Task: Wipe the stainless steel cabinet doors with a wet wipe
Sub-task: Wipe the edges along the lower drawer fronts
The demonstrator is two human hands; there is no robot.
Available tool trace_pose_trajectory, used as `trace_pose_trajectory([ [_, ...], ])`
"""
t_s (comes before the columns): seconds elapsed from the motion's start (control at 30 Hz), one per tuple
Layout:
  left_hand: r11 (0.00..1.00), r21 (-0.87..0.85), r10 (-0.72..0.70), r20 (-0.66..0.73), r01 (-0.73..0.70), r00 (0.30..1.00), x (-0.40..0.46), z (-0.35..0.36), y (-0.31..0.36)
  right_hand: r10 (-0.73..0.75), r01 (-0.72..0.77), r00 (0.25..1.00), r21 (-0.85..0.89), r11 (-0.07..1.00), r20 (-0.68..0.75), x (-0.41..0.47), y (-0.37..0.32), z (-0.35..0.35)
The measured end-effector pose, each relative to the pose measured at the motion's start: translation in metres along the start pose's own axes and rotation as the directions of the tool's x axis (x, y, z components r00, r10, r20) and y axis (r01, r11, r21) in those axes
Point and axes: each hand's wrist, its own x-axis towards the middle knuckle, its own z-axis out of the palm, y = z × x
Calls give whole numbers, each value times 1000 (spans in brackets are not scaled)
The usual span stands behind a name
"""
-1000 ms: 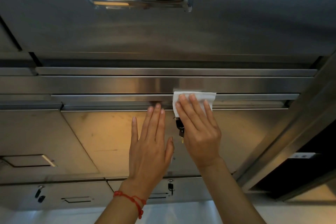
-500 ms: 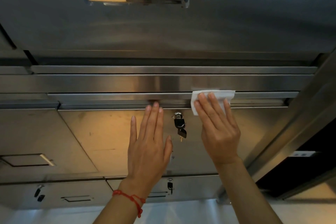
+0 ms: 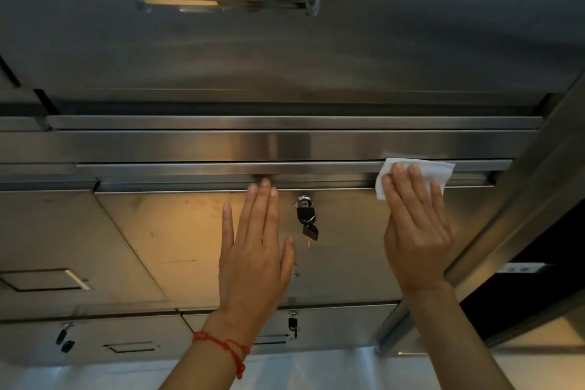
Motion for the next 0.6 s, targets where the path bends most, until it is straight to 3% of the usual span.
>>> trace_pose_trajectory([
  [0.2,1000,-5,12,19,-11,1000,0,-3,-1,48,-48,999,26,999,-5,1,-15,1],
  [0.6,998,-43,57,48,-55,997,-3,-10,-18,-3,1,999,79,997,35,13,-65,10],
])
